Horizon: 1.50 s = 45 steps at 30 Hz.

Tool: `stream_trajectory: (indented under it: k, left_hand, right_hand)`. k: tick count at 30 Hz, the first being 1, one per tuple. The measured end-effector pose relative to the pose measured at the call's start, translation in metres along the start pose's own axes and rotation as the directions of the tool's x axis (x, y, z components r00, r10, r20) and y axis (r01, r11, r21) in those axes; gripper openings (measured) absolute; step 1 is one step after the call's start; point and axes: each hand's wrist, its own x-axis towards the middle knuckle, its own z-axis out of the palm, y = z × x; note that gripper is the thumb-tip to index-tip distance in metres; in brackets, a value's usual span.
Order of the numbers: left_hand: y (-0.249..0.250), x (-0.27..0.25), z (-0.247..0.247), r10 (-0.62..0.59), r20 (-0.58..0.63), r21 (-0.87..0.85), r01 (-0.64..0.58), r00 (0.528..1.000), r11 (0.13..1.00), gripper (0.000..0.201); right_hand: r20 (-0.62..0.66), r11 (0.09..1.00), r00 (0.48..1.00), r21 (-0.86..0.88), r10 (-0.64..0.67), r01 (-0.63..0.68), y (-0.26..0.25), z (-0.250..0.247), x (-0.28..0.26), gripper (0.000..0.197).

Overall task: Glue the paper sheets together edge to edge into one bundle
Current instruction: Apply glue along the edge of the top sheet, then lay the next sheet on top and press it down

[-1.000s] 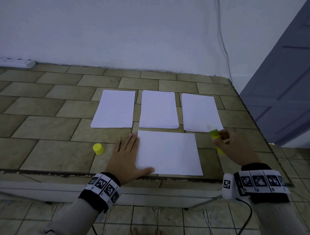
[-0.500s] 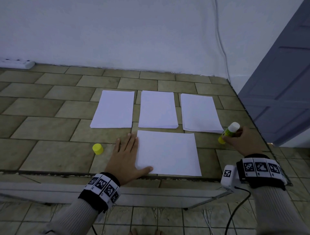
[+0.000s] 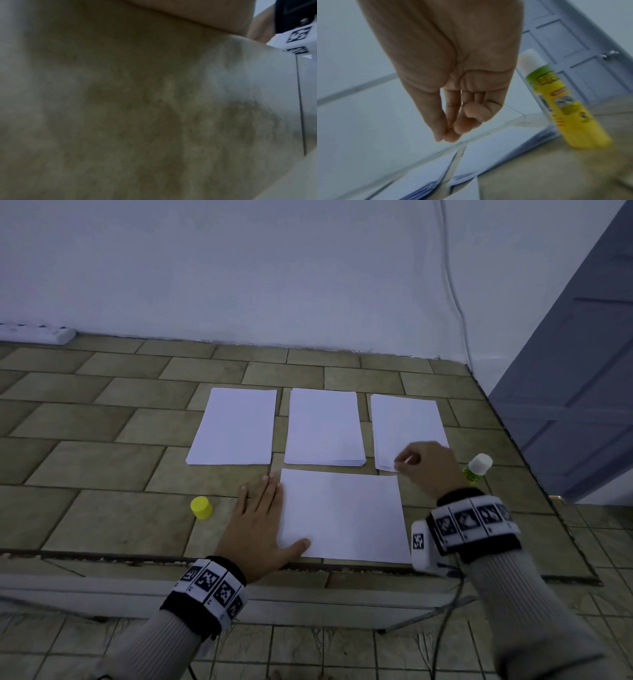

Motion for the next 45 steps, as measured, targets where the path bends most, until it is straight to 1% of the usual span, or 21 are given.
stream_trajectory:
  k: [2, 4, 6, 8, 10, 12, 16, 20, 23, 28, 30, 32, 34, 36, 38, 39, 40, 42, 43, 44, 45]
  left_hand:
    - [0.001, 0.000, -0.001, -0.002, -0.003, 0.004, 0.002, 1.000, 1.000, 0.124]
    - [0.001, 0.000, -0.001, -0.002, -0.009, 0.007, 0.002, 1.000, 1.000, 0.125]
    - [0.001, 0.000, -0.002, 0.000, -0.014, 0.005, 0.000, 1.000, 1.000, 0.124]
    - [-0.001, 0.001, 0.001, 0.008, -0.018, 0.018, -0.007, 1.000, 1.000, 0.122]
    - [-0.002, 0.001, 0.004, 0.018, -0.050, 0.019, -0.017, 0.999, 1.000, 0.118]
    - [-0.003, 0.001, 0.006, 0.019, -0.051, 0.011, -0.018, 0.999, 1.000, 0.113]
    - [-0.004, 0.001, 0.008, 0.031, -0.055, -0.001, -0.031, 0.998, 1.000, 0.110]
    - [-0.002, 0.001, 0.006, 0.027, -0.062, -0.009, -0.027, 0.998, 1.000, 0.111]
    - [-0.003, 0.001, 0.005, 0.032, -0.059, -0.011, -0.032, 0.998, 0.999, 0.114]
    - [-0.003, 0.001, 0.007, 0.025, -0.052, -0.014, -0.026, 0.998, 1.000, 0.112]
    - [-0.002, 0.001, 0.005, 0.022, -0.043, -0.022, -0.023, 0.999, 0.999, 0.115]
    - [-0.002, -0.001, 0.001, 0.010, -0.029, -0.039, -0.012, 1.000, 0.999, 0.119]
    - [-0.001, -0.002, -0.001, -0.006, -0.035, -0.059, 0.004, 0.999, 0.998, 0.117]
    - [-0.001, -0.001, -0.002, -0.020, -0.064, -0.155, 0.010, 0.998, 0.988, 0.113]
    - [-0.003, 0.001, -0.004, -0.055, -0.113, -0.326, 0.015, 0.992, 0.945, 0.110]
    - [-0.003, 0.001, -0.006, -0.087, -0.143, -0.440, 0.016, 0.986, 0.898, 0.105]
    - [-0.001, 0.002, -0.012, -0.127, -0.179, -0.563, 0.004, 0.976, 0.827, 0.095]
    - [0.007, 0.001, -0.026, -0.209, -0.240, -0.739, -0.039, 0.948, 0.673, 0.059]
    - [0.010, 0.002, -0.033, -0.256, -0.238, -0.805, -0.043, 0.937, 0.591, 0.041]
    - [0.012, 0.005, -0.040, -0.290, -0.216, -0.876, -0.054, 0.932, 0.479, 0.032]
    - [0.011, 0.010, -0.046, -0.313, -0.181, -0.940, -0.070, 0.932, 0.333, 0.030]
  right_hand:
    - [-0.037, 0.996, 0.999, -0.089, 0.028, -0.031, 0.000, 0.003, 0.021, 0.013]
    - [0.032, 0.980, 0.994, -0.175, 0.103, -0.096, 0.001, 0.007, 0.037, 0.033]
    - [0.129, 0.953, 0.978, -0.275, 0.164, -0.124, 0.002, 0.012, 0.045, 0.049]
    - [0.171, 0.931, 0.966, -0.343, 0.193, -0.125, 0.003, 0.019, 0.049, 0.053]
    - [0.156, 0.917, 0.967, -0.376, 0.202, -0.131, 0.005, 0.025, 0.050, 0.051]
    - [0.129, 0.914, 0.973, -0.386, 0.190, -0.127, 0.007, 0.029, 0.050, 0.049]
    - [0.097, 0.913, 0.979, -0.386, 0.182, -0.131, 0.009, 0.029, 0.048, 0.044]
    - [0.098, 0.926, 0.979, -0.352, 0.181, -0.136, 0.010, 0.028, 0.048, 0.051]
    - [0.111, 0.919, 0.976, -0.370, 0.190, -0.136, 0.010, 0.028, 0.049, 0.053]
    - [0.126, 0.912, 0.979, -0.397, 0.163, -0.101, 0.005, 0.026, 0.051, 0.043]
    - [0.107, 0.914, 0.982, -0.393, 0.158, -0.104, 0.005, 0.025, 0.049, 0.038]
    - [0.060, 0.937, 0.986, -0.323, 0.157, -0.129, 0.007, 0.021, 0.048, 0.034]
    - [0.003, 0.974, 0.990, -0.176, 0.143, -0.140, 0.010, 0.014, 0.044, 0.032]
    - [-0.068, 0.996, 0.994, -0.036, 0.085, -0.087, 0.009, 0.005, 0.038, 0.032]
    - [-0.127, 0.996, 0.992, 0.093, 0.001, 0.011, 0.005, -0.004, 0.028, 0.029]
    - [-0.131, 0.985, 0.991, 0.163, -0.041, 0.062, 0.001, -0.008, 0.021, 0.027]
    - [-0.124, 0.969, 0.988, 0.217, -0.090, 0.115, -0.002, -0.012, 0.014, 0.025]
    - [-0.089, 0.947, 0.978, 0.245, -0.191, 0.207, -0.008, -0.017, -0.003, 0.023]
    - [-0.063, 0.941, 0.970, 0.236, -0.233, 0.241, -0.010, -0.019, -0.011, 0.025]
    - [-0.029, 0.937, 0.964, 0.227, -0.265, 0.265, -0.011, -0.019, -0.018, 0.027]
    - [0.011, 0.934, 0.958, 0.223, -0.288, 0.279, -0.010, -0.018, -0.025, 0.030]
